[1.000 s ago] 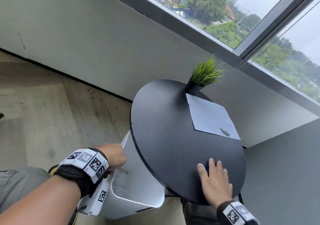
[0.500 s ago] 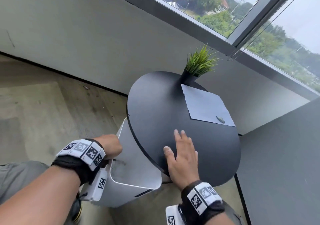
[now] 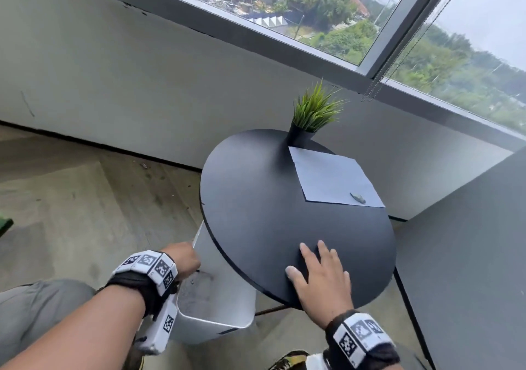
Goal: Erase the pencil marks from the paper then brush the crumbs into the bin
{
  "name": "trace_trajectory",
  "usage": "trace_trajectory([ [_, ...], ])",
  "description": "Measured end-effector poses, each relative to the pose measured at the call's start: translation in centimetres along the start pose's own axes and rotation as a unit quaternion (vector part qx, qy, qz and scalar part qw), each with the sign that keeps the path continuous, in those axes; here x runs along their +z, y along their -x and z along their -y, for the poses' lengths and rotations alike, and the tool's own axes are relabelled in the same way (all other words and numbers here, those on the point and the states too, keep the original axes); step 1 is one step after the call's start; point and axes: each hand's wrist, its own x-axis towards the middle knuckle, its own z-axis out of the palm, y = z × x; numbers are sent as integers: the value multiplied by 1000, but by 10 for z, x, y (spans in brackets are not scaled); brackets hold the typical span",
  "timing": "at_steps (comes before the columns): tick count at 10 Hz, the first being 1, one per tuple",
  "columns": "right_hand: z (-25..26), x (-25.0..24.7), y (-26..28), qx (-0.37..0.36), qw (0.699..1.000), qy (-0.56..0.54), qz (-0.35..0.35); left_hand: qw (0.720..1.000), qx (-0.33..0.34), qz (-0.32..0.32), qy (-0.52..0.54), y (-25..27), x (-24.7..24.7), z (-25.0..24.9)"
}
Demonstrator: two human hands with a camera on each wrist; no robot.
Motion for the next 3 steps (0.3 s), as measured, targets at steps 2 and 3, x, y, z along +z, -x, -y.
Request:
trace_trajectory([
  [2,-6,30,32,-274,956,-102,-26,998,-53,-6,15,-18,24,18],
  [3,-36,-15,18,-208,922,-328,3,995,-91,-27,14,-26,27,29],
])
